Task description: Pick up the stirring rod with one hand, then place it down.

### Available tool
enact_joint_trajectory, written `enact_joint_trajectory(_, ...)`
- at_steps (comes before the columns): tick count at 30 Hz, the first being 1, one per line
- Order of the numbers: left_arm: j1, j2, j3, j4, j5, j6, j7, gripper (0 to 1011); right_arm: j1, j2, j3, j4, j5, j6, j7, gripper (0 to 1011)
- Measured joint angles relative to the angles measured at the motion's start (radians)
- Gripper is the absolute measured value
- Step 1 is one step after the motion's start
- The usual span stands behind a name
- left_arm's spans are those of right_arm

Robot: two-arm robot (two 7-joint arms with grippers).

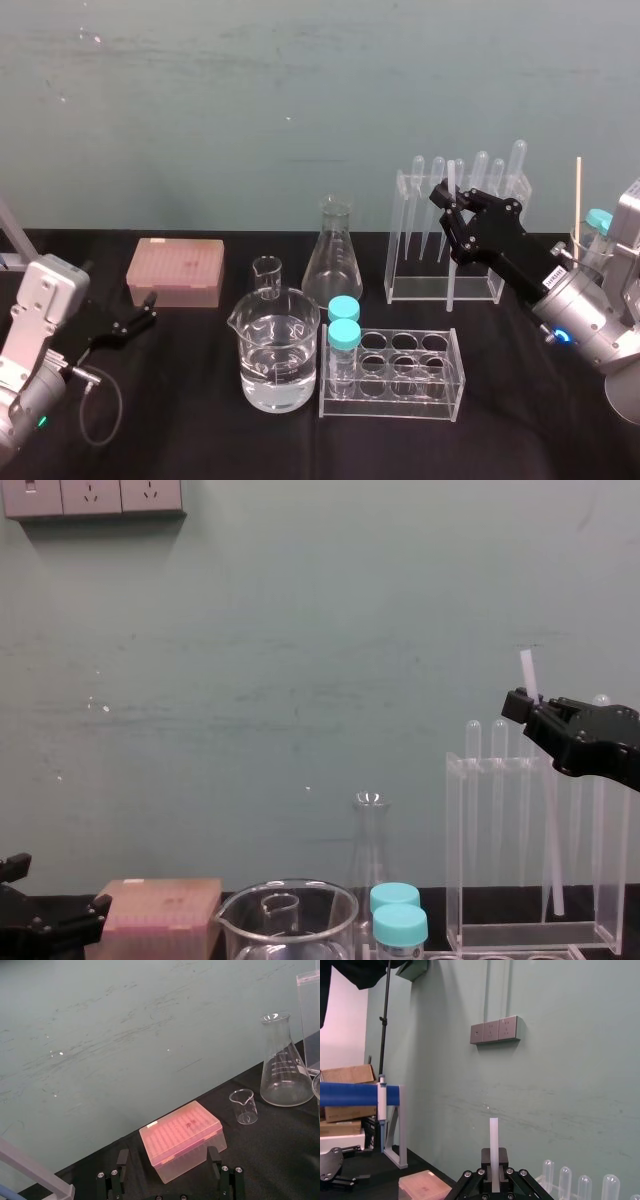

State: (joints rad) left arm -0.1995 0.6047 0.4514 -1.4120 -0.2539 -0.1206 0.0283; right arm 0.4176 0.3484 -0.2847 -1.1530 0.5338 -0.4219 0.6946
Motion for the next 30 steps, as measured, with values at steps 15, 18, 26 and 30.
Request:
enact_joint_trajectory(15, 0.000, 0.000, 0.000, 0.000, 0.000, 0.000, 0.000, 1000, 0.000, 0.000, 0.000, 0.000, 0.000, 0.000, 0.000, 70)
enact_joint_trajectory(18, 0.000, 0.000, 0.000, 0.000, 0.000, 0.000, 0.000, 1000, 0.000, 0.000, 0.000, 0.000, 0.000, 0.000, 0.000, 71)
enact_joint_trajectory(26, 0.000, 0.000, 0.000, 0.000, 0.000, 0.000, 0.000, 1000, 0.000, 0.000, 0.000, 0.000, 0.000, 0.000, 0.000, 71)
enact_joint_trajectory(30, 0.000, 0.000, 0.000, 0.000, 0.000, 0.000, 0.000, 1000, 0.000, 0.000, 0.000, 0.000, 0.000, 0.000, 0.000, 71)
